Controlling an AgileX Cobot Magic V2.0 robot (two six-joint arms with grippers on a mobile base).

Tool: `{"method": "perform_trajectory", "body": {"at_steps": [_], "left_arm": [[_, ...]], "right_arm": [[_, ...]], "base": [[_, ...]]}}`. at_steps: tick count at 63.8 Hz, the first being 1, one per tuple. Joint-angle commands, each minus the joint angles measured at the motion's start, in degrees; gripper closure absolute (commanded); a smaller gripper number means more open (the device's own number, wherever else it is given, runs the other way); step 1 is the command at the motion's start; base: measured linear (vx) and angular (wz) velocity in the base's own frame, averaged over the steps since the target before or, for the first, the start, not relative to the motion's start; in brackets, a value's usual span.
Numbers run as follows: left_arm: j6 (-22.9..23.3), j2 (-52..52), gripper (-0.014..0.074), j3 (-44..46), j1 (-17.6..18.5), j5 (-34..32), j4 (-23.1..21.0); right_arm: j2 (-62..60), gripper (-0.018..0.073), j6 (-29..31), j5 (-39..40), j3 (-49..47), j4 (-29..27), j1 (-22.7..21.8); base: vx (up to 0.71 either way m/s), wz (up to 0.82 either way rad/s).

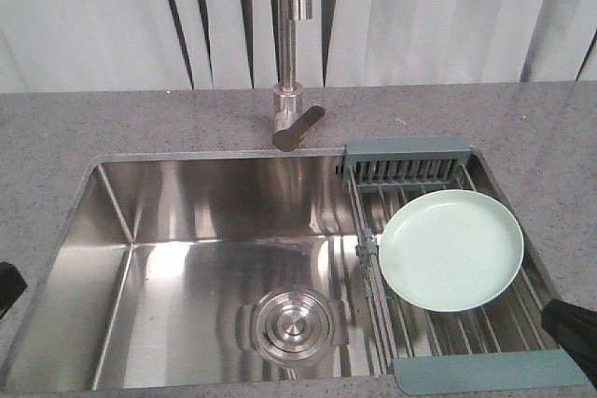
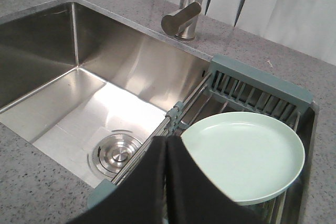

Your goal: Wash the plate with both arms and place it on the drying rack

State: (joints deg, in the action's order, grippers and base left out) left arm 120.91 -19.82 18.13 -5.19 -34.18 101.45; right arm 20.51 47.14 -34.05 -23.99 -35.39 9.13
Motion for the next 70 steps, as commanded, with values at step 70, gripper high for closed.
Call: {"method": "perform_trajectory", "body": {"at_steps": [70], "left_arm": [[-25.2, 1.2, 0.0603, -12.4, 1.7, 6.6, -45.9]], "right_arm": [[0.3, 0.0566, -0.2, 3.1, -1.5, -1.5, -0.1]], "base": [[0.0, 0.0]]}}
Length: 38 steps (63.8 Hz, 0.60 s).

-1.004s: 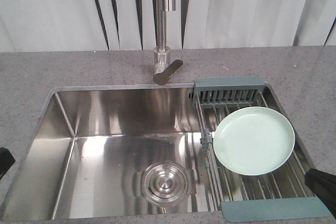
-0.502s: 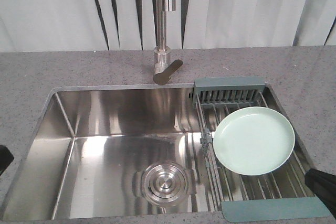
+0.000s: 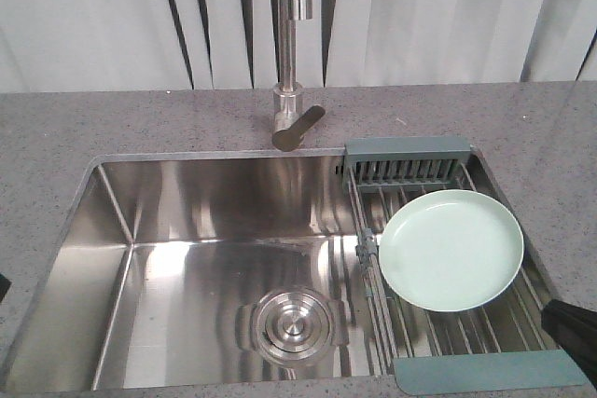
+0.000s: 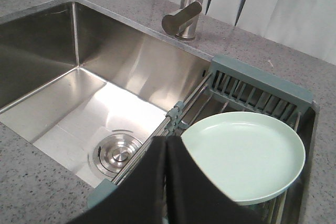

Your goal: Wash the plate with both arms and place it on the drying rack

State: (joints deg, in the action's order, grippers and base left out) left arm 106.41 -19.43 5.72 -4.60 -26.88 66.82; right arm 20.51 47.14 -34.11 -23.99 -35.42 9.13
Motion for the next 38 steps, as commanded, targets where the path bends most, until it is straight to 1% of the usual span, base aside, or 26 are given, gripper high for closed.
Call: {"method": "perform_trajectory", "body": {"at_steps": [1, 2, 3, 5, 6, 8, 9, 11, 12, 15, 19, 22, 27, 31, 38], "left_arm": [[-12.7, 1.1, 0.0603, -0.2, 1.2, -0.3, -12.8], [-14.7, 1.3, 0.0603, -0.5, 1.4, -0.1, -15.1], [-18.0, 1.7, 0.0603, -0.9, 1.6, 0.6, -17.4], [-22.6, 2.0, 0.0603, -1.5, 1.8, 1.5, -20.4], [-26.0, 2.3, 0.0603, -1.8, 1.8, 2.0, -22.6], [-30.1, 2.7, 0.0603, -2.5, 1.8, 2.9, -25.6], [-33.1, 3.0, 0.0603, -2.9, 1.8, 3.5, -27.7], [-37.7, 3.4, 0.0603, -3.4, 1.8, 4.4, -30.2], [-39.4, 3.8, 0.0603, -3.8, 1.8, 5.1, -31.9], [-45.7, 4.6, 0.0603, -4.6, 1.8, 7.6, -35.3], [-50.8, 6.0, 0.0603, -5.9, 1.9, 11.0, -38.5], [-53.5, 7.0, 0.0603, -6.9, 2.7, 14.2, -40.5], [-57.1, 8.6, 0.0603, -8.8, 4.7, 18.7, -40.6], [-57.3, 9.3, 0.0603, -8.7, 6.1, 23.6, -40.6], [-57.3, 10.2, 0.0603, -8.7, 6.9, 29.1, -40.5]], "right_arm": [[0.3, 0.0566, -0.2, 3.1, -1.5, -1.5, -0.1], [0.3, 0.0566, -0.2, 3.1, -1.5, -1.5, -0.1], [0.3, 0.0566, -0.2, 3.1, -1.5, -1.5, -0.1], [0.3, 0.0566, -0.2, 3.1, -1.5, -1.5, -0.1], [0.3, 0.0566, -0.2, 3.1, -1.5, -1.5, -0.1], [0.3, 0.0566, -0.2, 3.1, -1.5, -1.5, -0.1], [0.3, 0.0566, -0.2, 3.1, -1.5, -1.5, -0.1], [0.3, 0.0566, -0.2, 3.1, -1.5, -1.5, -0.1], [0.3, 0.0566, -0.2, 3.1, -1.5, -1.5, -0.1], [0.3, 0.0566, -0.2, 3.1, -1.5, -1.5, -0.1], [0.3, 0.0566, -0.2, 3.1, -1.5, -1.5, -0.1], [0.3, 0.0566, -0.2, 3.1, -1.5, -1.5, -0.1], [0.3, 0.0566, -0.2, 3.1, -1.5, -1.5, -0.1], [0.3, 0.0566, -0.2, 3.1, -1.5, -1.5, -0.1], [0.3, 0.0566, -0.2, 3.1, -1.5, -1.5, -0.1]], "base": [[0.0, 0.0], [0.0, 0.0], [0.0, 0.0], [0.0, 0.0], [0.0, 0.0], [0.0, 0.0], [0.0, 0.0], [0.0, 0.0], [0.0, 0.0], [0.0, 0.0], [0.0, 0.0], [0.0, 0.0], [0.0, 0.0], [0.0, 0.0], [0.0, 0.0]]}}
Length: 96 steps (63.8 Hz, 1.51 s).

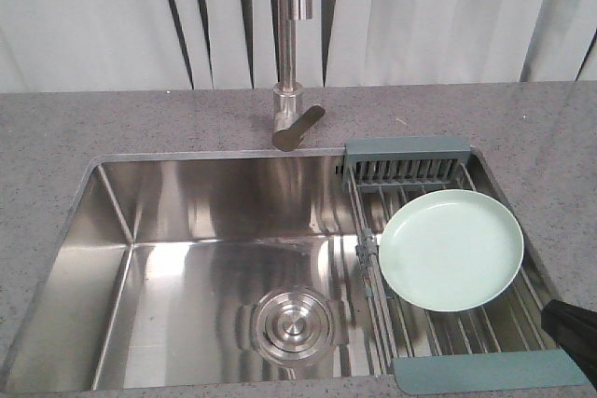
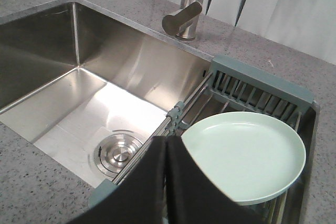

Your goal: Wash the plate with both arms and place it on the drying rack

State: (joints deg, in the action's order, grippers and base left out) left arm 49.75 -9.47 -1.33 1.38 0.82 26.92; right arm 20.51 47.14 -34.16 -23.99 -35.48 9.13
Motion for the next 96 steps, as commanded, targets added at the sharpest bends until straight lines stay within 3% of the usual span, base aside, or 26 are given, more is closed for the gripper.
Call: {"method": "perform_trajectory", "body": {"at_steps": [1, 8, 13, 20, 32, 42, 96], "left_arm": [[-0.7, 0.5, 0.0603, -1.7, 0.9, 2.3, -0.6], [-2.5, 3.3, 0.0603, -1.7, 0.9, 6.4, -1.0], [-6.5, 6.2, 0.0603, -1.7, 0.9, 8.0, -4.4], [-15.6, 11.4, 0.0603, -1.7, 0.9, 8.3, -10.3], [-33.3, 11.0, 0.0603, -1.7, 1.0, 5.8, -21.5], [-40.7, 11.0, 0.0603, -1.7, 1.0, 2.7, -26.2], [-41.0, 11.0, 0.0603, -1.3, 1.0, 2.8, -26.0]], "right_arm": [[0.3, 0.0566, -0.2, 3.2, -1.5, -1.4, -0.1], [0.3, 0.0566, -0.2, 3.2, -1.5, -1.4, -0.1], [0.3, 0.0566, -0.2, 3.2, -1.5, -1.4, -0.1], [0.3, 0.0566, -0.2, 3.2, -1.5, -1.4, -0.1], [0.3, 0.0566, -0.2, 3.0, -1.5, -1.5, -0.1], [0.3, 0.0566, -0.2, 3.0, -1.5, -1.4, -0.1], [0.3, 0.0566, -0.2, 2.9, -1.5, -1.5, -0.1]], "base": [[0.0, 0.0], [0.0, 0.0], [0.0, 0.0], [0.0, 0.0], [0.0, 0.0], [0.0, 0.0], [0.0, 0.0]]}}
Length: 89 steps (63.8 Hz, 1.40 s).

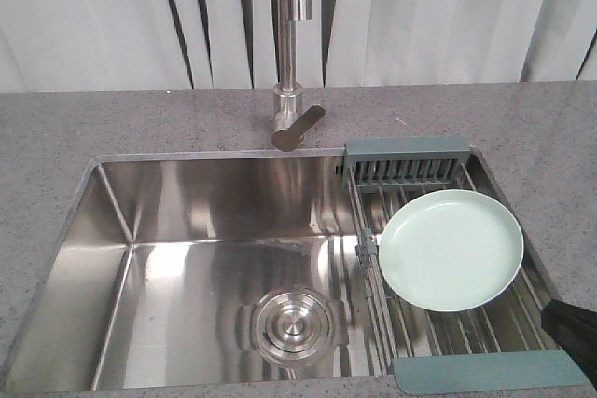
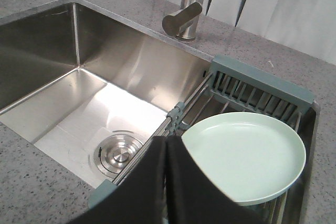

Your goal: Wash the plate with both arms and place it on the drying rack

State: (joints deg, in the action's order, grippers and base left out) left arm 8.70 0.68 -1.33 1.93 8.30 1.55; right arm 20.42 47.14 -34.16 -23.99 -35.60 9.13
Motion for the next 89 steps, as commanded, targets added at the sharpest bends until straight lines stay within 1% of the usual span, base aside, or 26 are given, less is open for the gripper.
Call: {"method": "perform_trajectory", "body": {"at_steps": [1, 24, 31, 34, 37, 42, 47, 51, 57, 59, 64, 73, 78, 85, 89], "left_arm": [[0.0, 0.8, 0.0603, -1.3, 0.5, -4.7, -0.6], [0.0, 0.8, 0.0603, -1.3, 0.5, -4.7, -0.6], [0.0, 0.8, 0.0603, -1.3, 0.5, -4.7, -0.6], [0.0, 0.8, 0.0603, -1.3, 0.5, -4.7, -0.6], [0.0, 0.8, 0.0603, -1.3, 0.5, -4.7, -0.6], [0.0, 0.8, 0.0603, -1.3, 0.5, -4.7, -0.6], [0.0, 0.8, 0.0603, -1.3, 0.5, -4.7, -0.6], [0.0, 0.8, 0.0603, -1.3, 0.5, -4.7, -0.6], [0.0, 0.8, 0.0603, -1.3, 0.5, -4.7, -0.6], [0.0, 0.8, 0.0603, -1.3, 0.5, -4.7, -0.6], [0.0, 0.8, 0.0603, -1.3, 0.5, -4.7, -0.6], [0.0, 0.8, 0.0603, -1.3, 0.5, -4.7, -0.6], [0.0, 0.8, 0.0603, -1.3, 0.5, -4.7, -0.7], [0.0, 0.8, 0.0603, -1.3, 0.5, -4.7, -0.7], [0.0, 0.8, 0.0603, -1.3, 0.5, -4.7, -0.7]], "right_arm": [[0.4, 0.0566, -0.2, 2.9, -1.5, -1.4, -0.1], [0.4, 0.0566, -0.2, 3.0, -1.5, -1.3, -0.1], [0.4, 0.0566, -0.2, 3.6, -1.5, 2.2, -0.1], [0.4, 0.0566, -1.4, 3.9, -1.2, 3.7, -0.1], [0.4, 0.0565, -2.5, 6.1, -0.1, 4.9, -0.1], [0.3, 0.0566, -5.8, 11.6, 3.6, 5.2, -0.1], [-1.7, 0.0566, -11.2, 17.4, 8.6, 5.7, -0.1], [-4.5, 0.0566, -15.4, 20.5, 12.4, 6.8, -0.1], [-9.0, 0.0566, -21.5, 23.3, 17.7, 10.2, -0.2], [-10.8, 0.0566, -24.4, 24.3, 19.2, 11.7, -0.2], [-15.2, 0.0566, -28.8, 26.2, 21.8, 14.8, -0.2], [-21.6, 0.0566, -34.0, 31.7, 25.8, 20.2, -0.2], [-21.6, 0.0566, -35.7, 33.7, 25.7, 25.1, -0.4], [-21.6, 0.0566, -38.7, 38.1, 25.7, 29.8, -2.8], [-21.6, 0.0566, -40.2, 40.3, 25.7, 31.0, -4.9]], "base": [[0.0, 0.0], [0.0, 0.0], [0.0, 0.0], [0.0, 0.0], [0.0, 0.0], [0.0, 0.0], [0.0, 0.0], [0.0, 0.0], [0.0, 0.0], [0.0, 0.0], [0.0, 0.0], [0.0, 0.0], [0.0, 0.0], [0.0, 0.0], [0.0, 0.0]]}}
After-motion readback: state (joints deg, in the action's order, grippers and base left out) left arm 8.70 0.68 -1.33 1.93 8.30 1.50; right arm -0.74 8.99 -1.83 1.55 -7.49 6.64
